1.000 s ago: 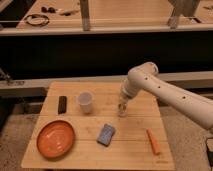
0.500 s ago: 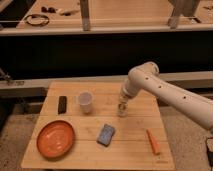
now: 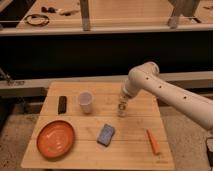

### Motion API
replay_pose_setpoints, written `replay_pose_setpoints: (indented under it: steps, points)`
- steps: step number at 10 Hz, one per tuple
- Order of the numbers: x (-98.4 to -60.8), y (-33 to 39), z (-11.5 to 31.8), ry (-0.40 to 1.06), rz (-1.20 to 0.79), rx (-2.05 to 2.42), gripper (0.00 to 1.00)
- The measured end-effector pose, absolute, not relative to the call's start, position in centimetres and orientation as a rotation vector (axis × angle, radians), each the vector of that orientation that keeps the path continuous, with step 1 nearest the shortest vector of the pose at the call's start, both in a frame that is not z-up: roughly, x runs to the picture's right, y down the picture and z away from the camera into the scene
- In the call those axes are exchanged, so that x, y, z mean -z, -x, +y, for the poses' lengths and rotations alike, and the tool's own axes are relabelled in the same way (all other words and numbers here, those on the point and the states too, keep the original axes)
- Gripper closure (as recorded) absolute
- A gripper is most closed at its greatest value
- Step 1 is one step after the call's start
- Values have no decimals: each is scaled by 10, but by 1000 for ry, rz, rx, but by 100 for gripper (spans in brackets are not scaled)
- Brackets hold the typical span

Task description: Knock the bottle over

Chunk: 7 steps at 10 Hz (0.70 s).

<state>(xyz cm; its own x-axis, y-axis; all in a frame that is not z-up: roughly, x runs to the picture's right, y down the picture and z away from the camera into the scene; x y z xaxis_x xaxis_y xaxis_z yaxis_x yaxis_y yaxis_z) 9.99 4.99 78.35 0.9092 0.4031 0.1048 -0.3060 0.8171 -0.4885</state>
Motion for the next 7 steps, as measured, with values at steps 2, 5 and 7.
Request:
replay_pose_setpoints:
  steps: [2, 5, 7]
  points:
    - [-784, -100, 50, 483, -210, -388, 76]
    - [-784, -100, 49, 480, -211, -396, 76]
    - [-784, -100, 47, 476, -213, -400, 76]
